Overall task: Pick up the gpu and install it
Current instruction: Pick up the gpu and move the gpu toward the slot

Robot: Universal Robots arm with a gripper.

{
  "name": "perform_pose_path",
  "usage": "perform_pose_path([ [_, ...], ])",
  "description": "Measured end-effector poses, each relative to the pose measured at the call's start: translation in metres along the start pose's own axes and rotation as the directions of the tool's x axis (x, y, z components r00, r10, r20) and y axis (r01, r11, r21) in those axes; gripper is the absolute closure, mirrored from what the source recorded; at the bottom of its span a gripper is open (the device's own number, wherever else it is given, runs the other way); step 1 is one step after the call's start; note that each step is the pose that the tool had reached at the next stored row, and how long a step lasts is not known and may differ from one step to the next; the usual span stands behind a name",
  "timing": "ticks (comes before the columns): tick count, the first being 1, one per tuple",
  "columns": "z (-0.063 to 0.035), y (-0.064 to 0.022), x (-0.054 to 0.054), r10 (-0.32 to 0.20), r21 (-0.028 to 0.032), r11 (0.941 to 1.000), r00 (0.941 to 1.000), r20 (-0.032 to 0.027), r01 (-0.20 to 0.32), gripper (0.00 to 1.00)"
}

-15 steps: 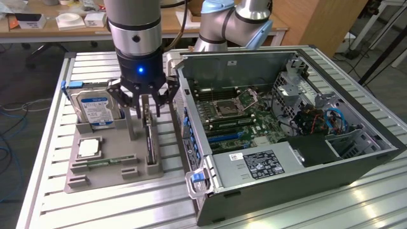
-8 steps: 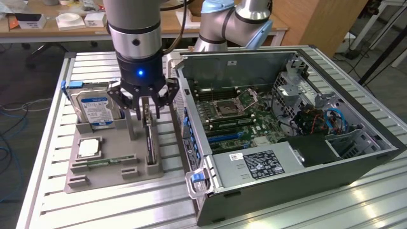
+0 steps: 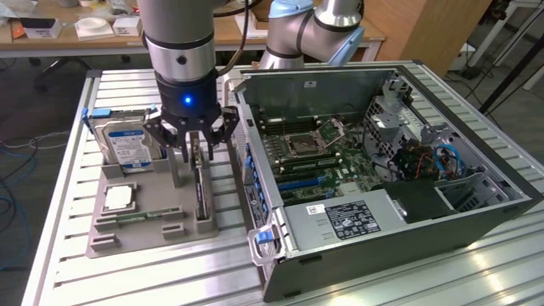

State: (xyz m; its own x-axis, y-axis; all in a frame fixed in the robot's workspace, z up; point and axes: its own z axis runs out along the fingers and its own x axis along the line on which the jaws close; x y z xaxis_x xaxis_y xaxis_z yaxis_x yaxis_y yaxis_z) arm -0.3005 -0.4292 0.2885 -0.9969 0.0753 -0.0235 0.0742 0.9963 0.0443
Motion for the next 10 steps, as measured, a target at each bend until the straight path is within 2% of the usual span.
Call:
perform_pose_path([
  [10, 0.0013, -0.0001, 0.0000, 0.000, -0.0002, 1.0000, 1.0000, 0.0001, 0.000, 0.53],
])
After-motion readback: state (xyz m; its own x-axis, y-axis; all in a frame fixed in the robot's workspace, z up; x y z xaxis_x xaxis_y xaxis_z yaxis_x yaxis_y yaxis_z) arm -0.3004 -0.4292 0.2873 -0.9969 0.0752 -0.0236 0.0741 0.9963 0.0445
